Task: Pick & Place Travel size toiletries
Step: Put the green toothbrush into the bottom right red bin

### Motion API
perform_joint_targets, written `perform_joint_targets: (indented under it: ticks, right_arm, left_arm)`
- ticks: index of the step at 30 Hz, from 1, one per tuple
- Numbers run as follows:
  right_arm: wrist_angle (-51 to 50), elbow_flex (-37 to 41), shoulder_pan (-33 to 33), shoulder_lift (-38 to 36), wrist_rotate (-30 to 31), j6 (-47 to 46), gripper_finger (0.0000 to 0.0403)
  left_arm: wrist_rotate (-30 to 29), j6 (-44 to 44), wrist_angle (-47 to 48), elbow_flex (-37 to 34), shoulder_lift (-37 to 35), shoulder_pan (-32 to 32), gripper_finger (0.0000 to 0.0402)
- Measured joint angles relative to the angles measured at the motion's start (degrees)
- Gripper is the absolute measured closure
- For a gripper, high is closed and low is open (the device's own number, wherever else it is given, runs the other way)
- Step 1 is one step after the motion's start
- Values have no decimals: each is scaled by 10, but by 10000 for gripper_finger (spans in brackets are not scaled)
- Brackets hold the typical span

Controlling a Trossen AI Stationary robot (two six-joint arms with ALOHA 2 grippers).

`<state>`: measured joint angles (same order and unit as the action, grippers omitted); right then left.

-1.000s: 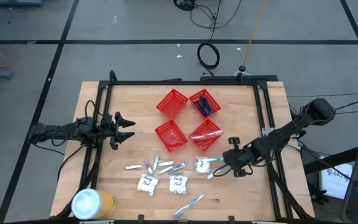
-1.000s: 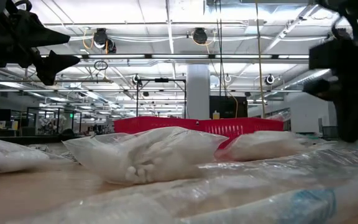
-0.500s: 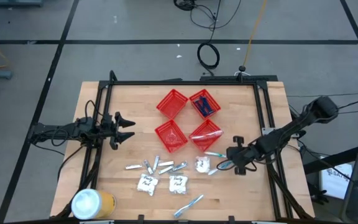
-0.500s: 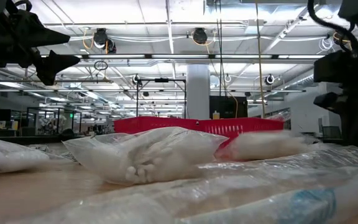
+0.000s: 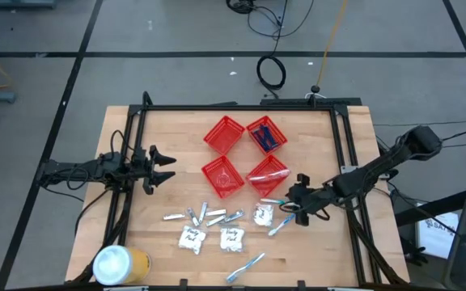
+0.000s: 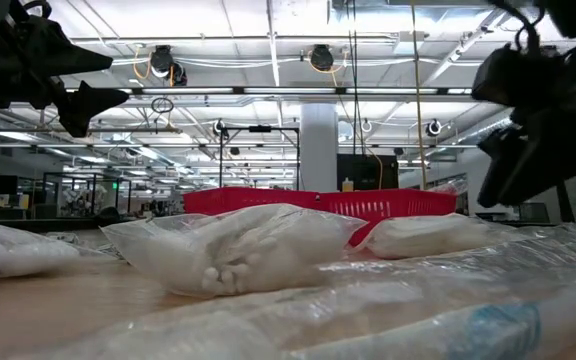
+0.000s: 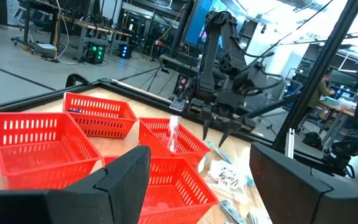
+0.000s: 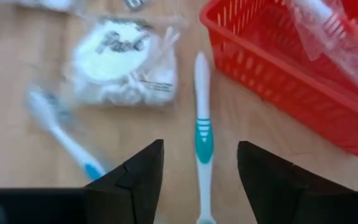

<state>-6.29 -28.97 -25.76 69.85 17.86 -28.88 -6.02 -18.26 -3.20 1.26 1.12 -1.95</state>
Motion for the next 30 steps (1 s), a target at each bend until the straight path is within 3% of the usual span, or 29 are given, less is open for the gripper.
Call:
perform_joint_targets:
  ticks: [7, 13, 19, 25, 30]
  right_arm:
    - [39, 0, 26, 96, -47, 25, 229]
    - [53, -3, 28, 137, -41, 39, 272]
    - [50, -3, 28, 139, -44, 76, 373]
    - [47, -2, 29, 133, -43, 95, 382]
    - [17, 3, 29, 68, -47, 104, 393]
  left_arm:
    - [0, 0, 0, 0, 0, 0, 131]
    - [0, 0, 0, 0, 0, 0, 131]
    - [0, 0, 0, 0, 0, 0, 131]
    - [0, 0, 0, 0, 0, 0, 131]
    - [0, 0, 0, 0, 0, 0, 131]
